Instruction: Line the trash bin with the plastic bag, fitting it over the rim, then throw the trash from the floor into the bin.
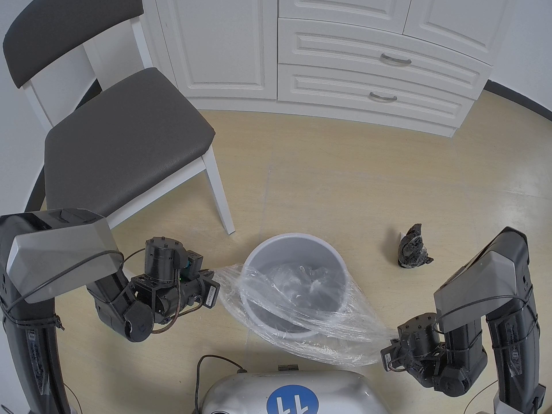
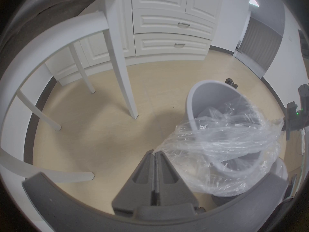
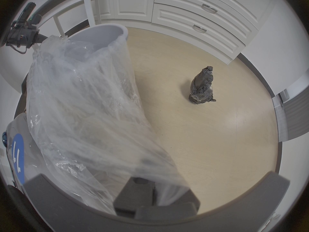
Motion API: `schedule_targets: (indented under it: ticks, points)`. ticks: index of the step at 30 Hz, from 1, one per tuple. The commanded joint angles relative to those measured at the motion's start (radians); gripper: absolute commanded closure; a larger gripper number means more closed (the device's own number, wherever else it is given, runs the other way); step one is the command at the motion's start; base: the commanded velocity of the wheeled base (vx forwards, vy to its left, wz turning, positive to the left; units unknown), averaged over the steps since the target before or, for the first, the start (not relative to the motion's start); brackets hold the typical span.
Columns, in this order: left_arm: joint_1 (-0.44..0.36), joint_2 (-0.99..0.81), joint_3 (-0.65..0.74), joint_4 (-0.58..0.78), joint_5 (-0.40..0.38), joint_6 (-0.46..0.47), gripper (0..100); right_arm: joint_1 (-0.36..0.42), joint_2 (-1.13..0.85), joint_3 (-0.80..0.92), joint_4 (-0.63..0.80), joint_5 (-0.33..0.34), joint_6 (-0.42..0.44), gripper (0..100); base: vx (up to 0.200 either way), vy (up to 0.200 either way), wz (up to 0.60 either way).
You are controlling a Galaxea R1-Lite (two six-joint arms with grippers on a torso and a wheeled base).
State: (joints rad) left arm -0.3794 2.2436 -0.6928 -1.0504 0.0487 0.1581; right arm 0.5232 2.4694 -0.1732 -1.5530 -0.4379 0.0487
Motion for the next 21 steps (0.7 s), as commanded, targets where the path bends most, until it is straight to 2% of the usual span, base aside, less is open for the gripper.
schedule_targets:
  ticks: [1, 21]
  points:
    - [0.016, 0.008, -0.019, 0.020, 0.000, 0.000, 100, -0.002, 0.003, 0.000, -0.018, 0.001, 0.000, 100, 0.000, 0.000, 0.00]
    - [0.013, -0.021, 0.002, 0.015, 0.000, 0.000, 100, -0.005, -0.003, 0.001, -0.018, -0.001, 0.002, 100, 0.000, 0.000, 0.00]
